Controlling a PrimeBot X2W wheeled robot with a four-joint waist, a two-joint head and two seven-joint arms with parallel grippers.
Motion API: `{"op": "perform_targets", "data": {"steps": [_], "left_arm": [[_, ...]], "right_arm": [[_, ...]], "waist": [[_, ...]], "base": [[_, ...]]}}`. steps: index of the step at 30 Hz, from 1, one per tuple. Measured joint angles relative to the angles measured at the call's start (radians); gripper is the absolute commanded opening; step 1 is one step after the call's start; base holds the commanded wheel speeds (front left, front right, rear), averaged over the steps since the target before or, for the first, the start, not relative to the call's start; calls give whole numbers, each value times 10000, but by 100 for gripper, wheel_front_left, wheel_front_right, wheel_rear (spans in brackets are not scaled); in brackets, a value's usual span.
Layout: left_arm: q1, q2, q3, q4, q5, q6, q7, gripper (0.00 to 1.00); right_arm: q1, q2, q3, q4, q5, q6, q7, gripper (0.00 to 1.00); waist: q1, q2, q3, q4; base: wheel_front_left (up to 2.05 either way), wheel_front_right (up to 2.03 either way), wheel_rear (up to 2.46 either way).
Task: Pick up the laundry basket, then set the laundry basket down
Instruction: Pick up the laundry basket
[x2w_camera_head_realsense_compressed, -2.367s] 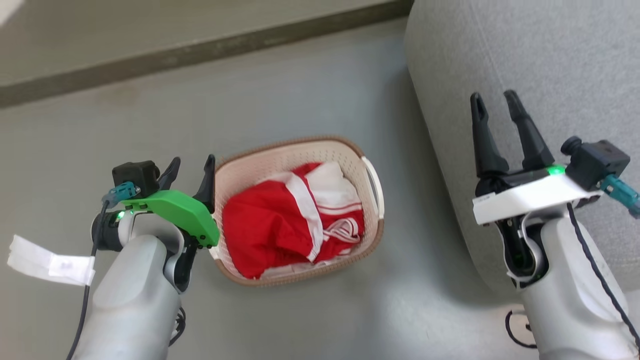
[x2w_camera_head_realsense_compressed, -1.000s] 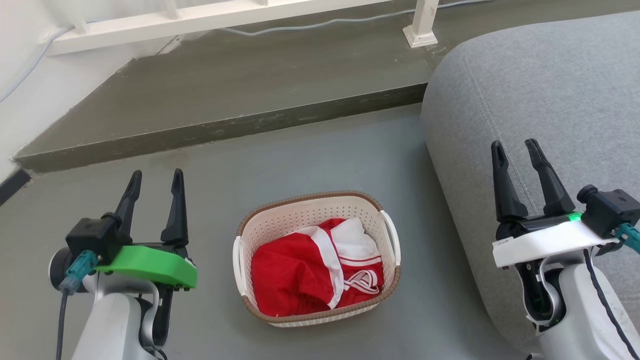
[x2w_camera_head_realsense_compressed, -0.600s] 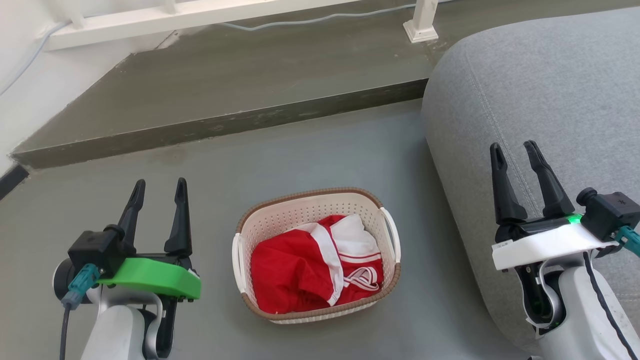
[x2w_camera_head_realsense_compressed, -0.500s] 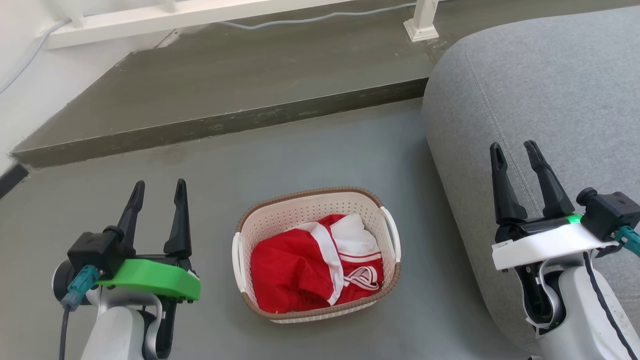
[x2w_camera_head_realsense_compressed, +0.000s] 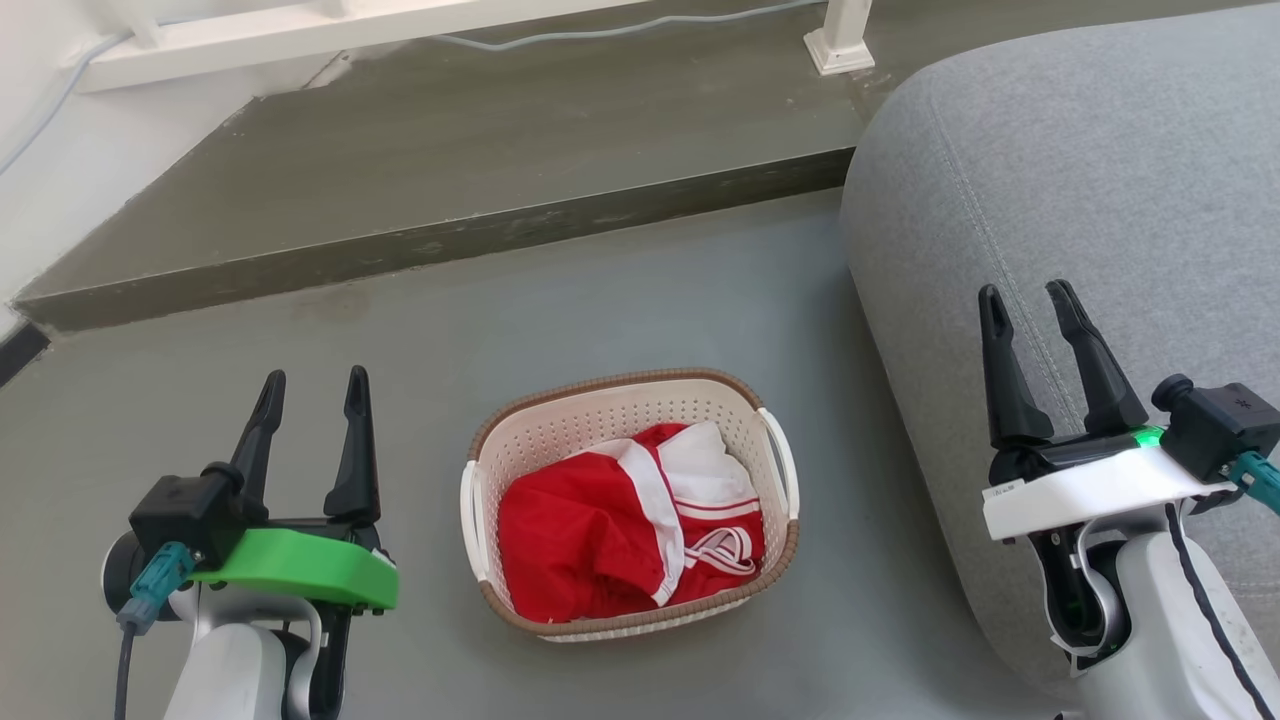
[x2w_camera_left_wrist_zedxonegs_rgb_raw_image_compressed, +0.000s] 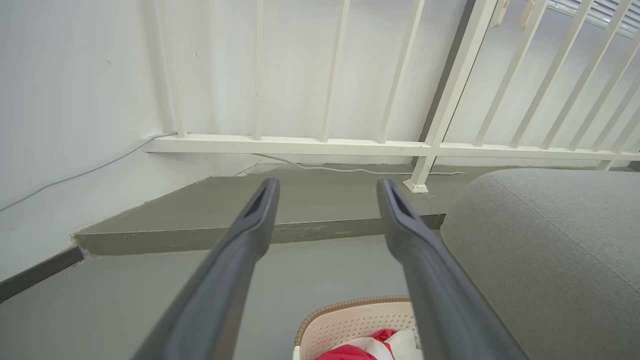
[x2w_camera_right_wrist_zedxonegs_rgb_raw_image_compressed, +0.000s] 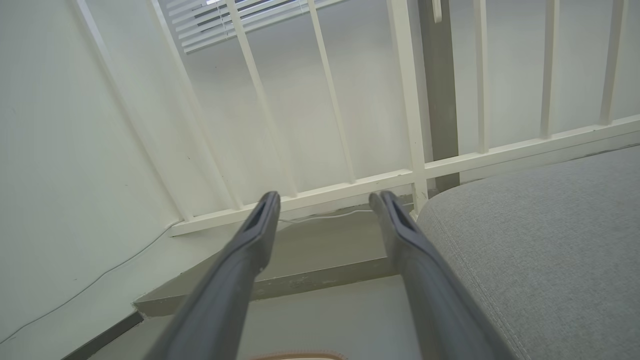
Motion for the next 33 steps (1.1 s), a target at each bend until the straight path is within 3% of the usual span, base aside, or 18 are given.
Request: {"op": "perform_targets", "data": {"steps": [18,33], "left_arm": [[-40,-23,-583,625,-151,-19,0,100],[-1799,-42,-1095,1839,-238,-88,428,100]], "right_arm": [[-30,-81,268,349,6,0,0,100],[-1391,-318,476,1789,240,0,138,100]], "waist": [[0,0,984,-65],[2,0,2793,-27]], "base": [[0,0,0],[0,0,0]]}}
